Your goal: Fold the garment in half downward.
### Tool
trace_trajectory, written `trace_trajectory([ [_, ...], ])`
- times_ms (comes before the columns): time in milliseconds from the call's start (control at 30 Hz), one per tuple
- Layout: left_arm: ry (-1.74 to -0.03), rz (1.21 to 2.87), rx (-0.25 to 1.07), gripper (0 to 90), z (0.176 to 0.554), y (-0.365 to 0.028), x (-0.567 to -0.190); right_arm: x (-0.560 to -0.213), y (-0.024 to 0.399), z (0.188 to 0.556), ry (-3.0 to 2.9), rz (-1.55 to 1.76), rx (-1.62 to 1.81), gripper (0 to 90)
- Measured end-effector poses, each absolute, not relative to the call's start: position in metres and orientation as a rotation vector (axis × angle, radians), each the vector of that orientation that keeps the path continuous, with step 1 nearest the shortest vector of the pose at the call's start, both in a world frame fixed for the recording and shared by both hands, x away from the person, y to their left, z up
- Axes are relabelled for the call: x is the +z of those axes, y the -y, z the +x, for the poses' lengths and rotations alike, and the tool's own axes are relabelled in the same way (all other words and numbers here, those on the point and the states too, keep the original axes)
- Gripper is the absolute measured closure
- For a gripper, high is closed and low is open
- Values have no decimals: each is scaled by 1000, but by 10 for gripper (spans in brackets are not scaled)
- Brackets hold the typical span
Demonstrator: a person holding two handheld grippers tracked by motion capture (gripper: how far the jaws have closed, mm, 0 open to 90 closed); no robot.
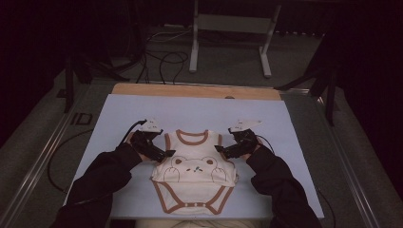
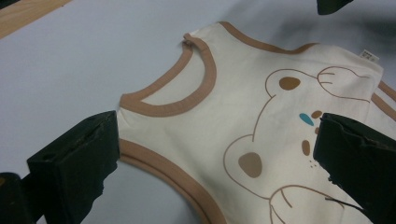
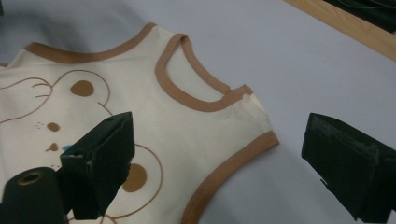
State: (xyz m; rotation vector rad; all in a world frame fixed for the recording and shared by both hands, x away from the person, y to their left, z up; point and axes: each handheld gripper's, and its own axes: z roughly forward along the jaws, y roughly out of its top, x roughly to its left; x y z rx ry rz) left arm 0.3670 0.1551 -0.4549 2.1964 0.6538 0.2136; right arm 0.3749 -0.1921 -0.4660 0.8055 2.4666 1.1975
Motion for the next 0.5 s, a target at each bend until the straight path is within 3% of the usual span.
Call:
trace_trajectory([
  [500,-692,2188,209,39,390,-155,-471,-481,187,395,-2508,809,1198,129],
])
